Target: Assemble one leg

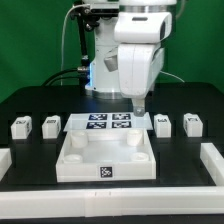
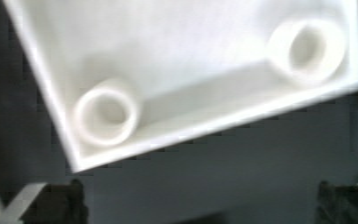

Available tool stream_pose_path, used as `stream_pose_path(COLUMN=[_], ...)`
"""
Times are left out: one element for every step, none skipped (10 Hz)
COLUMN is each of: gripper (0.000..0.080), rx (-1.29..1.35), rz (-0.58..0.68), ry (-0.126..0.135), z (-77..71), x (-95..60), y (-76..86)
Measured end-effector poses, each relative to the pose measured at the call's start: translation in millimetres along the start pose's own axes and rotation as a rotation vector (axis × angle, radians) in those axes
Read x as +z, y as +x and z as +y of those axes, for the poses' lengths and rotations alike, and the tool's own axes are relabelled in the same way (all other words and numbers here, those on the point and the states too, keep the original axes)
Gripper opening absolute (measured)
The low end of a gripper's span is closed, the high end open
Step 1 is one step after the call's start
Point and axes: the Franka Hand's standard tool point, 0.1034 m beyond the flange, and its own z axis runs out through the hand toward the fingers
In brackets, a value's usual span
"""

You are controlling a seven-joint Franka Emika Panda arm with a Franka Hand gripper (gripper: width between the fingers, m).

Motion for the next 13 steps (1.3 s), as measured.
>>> stream_pose_path(gripper=[0.065, 0.065, 0.065, 0.065, 0.065, 0.065, 0.065, 0.065, 0.065, 0.054, 0.0404, 0.0404, 0.0173], rx=[-0.074, -0.202, -0.271, -0.253, -0.235, -0.223, -0.214, -0.211, -0.21, -0.21, -0.21, -0.21, -0.21], rz=[0.004, 0.012, 0.019, 0.026, 0.034, 0.037, 0.039, 0.039, 0.039, 0.039, 0.039, 0.039, 0.039], ry=[0.003, -0.001, 0.016, 0.028, 0.032, 0.044, 0.049, 0.05, 0.051, 0.051, 0.051, 0.052, 0.053], z=[-13.3, -26.2, -42.7, -48.9, -52.9, -56.2, -57.7, -57.8, -57.9, -58.0, -58.1, -58.3, -58.6], x=[11.4, 26.9, 47.3, 61.2, 75.0, 83.2, 87.6, 88.0, 88.1, 88.3, 88.4, 88.6, 88.9], y=[-12.7, -28.8, -50.0, -60.6, -67.8, -72.3, -75.4, -76.0, -76.0, -76.1, -76.1, -76.1, -76.1])
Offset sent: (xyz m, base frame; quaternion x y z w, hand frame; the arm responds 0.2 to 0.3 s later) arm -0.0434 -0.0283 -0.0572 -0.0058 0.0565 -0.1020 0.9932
